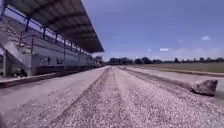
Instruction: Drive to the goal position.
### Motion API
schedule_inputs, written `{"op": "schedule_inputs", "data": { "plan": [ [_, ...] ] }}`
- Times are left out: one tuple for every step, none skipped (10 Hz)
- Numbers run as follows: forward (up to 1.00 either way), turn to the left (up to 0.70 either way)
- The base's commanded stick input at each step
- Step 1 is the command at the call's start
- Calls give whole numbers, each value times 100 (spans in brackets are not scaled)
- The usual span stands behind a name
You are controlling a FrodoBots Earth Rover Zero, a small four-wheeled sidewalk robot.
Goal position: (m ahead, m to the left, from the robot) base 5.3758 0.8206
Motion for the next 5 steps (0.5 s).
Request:
{"op": "schedule_inputs", "data": {
  "plan": [
    [100, 0],
    [100, -22],
    [100, 0],
    [100, 0],
    [100, 0]
  ]
}}
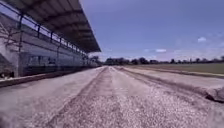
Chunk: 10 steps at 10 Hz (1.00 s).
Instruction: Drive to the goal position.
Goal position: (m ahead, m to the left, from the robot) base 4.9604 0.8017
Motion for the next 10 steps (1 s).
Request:
{"op": "schedule_inputs", "data": {
  "plan": [
    [100, 0],
    [100, 0],
    [100, 0],
    [100, 0],
    [100, 0],
    [100, 0],
    [100, 0],
    [100, 0],
    [100, 0],
    [100, 0]
  ]
}}
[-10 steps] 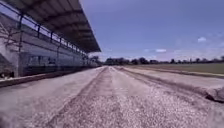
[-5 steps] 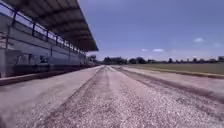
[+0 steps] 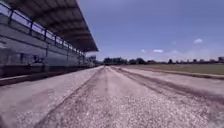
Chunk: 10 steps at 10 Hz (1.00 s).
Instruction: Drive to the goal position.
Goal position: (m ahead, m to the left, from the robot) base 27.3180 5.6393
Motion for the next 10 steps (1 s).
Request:
{"op": "schedule_inputs", "data": {
  "plan": [
    [100, 0],
    [100, 0],
    [100, 0],
    [100, 0],
    [100, 0],
    [100, 0],
    [100, 0],
    [100, 0],
    [100, 0],
    [100, 0]
  ]
}}
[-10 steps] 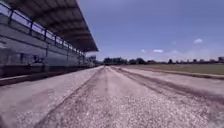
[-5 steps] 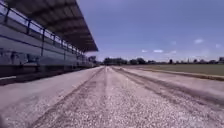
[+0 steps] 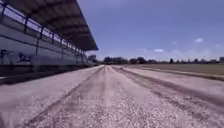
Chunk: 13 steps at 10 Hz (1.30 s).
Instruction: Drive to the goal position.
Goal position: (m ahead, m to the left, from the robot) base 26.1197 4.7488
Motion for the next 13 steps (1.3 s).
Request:
{"op": "schedule_inputs", "data": {
  "plan": [
    [100, 0],
    [100, 0],
    [100, 0],
    [100, 0],
    [100, 0],
    [100, 0],
    [100, 0],
    [100, 0],
    [100, 0],
    [100, 0],
    [100, 0],
    [100, 0],
    [100, 0]
  ]
}}
